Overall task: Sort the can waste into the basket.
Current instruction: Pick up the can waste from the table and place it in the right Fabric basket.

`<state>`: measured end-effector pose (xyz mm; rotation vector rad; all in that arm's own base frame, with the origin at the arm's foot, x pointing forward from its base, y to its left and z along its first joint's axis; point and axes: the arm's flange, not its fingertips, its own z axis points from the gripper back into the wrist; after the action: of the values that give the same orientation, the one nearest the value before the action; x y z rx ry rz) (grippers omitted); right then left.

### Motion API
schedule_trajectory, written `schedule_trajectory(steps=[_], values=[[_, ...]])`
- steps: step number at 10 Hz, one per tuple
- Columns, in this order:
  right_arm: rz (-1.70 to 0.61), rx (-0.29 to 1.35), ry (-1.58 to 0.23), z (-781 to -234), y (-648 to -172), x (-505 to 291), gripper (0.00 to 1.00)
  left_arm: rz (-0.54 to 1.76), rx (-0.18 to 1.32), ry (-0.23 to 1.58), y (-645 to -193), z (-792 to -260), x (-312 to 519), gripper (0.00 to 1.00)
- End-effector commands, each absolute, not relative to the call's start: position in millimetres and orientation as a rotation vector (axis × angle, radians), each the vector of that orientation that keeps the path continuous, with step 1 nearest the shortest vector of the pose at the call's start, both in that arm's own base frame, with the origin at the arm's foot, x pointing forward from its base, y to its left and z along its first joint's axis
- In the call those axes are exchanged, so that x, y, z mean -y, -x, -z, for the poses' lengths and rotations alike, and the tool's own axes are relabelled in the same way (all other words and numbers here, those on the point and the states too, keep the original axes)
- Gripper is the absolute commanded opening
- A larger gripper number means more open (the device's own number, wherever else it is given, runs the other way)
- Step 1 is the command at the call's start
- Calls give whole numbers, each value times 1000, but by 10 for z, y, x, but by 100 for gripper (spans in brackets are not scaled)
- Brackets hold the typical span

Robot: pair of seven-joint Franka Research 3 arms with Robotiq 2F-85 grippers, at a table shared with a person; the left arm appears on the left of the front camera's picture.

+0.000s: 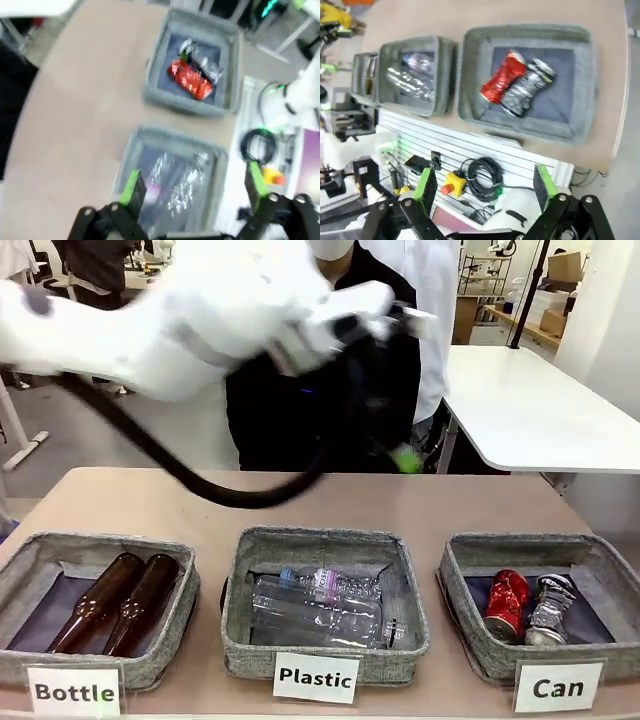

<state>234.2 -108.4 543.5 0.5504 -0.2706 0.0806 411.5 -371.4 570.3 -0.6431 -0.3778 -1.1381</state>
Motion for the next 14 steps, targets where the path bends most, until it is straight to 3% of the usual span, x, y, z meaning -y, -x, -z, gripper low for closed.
schedule_trajectory(steps=[1, 4, 5, 8, 11, 12, 14], values=[[-199, 213, -682, -5337, -2645, 686, 100, 941, 356, 650, -4111, -5684, 2670, 100], [-228, 194, -953, -5081, -3007, -15, 100, 603, 186, 841, -4267, -5409, 1410, 100], [-173, 212, -1050, -5025, -3109, -134, 100, 485, 199, 944, -4230, -5259, 1031, 100], [91, 279, -1197, -4963, -3378, 34, 100, 83, 386, 1127, -4013, -4938, -294, 100], [368, 451, -1178, -5012, -3378, 679, 100, -195, 516, 1275, -3679, -4532, -983, 100], [188, 311, -1209, -4926, -3413, 431, 100, -51, 409, 1195, -3846, -4772, -859, 100], [188, 311, -1209, -4926, -3413, 431, 100, -51, 409, 1195, -3846, -4772, -859, 100]])
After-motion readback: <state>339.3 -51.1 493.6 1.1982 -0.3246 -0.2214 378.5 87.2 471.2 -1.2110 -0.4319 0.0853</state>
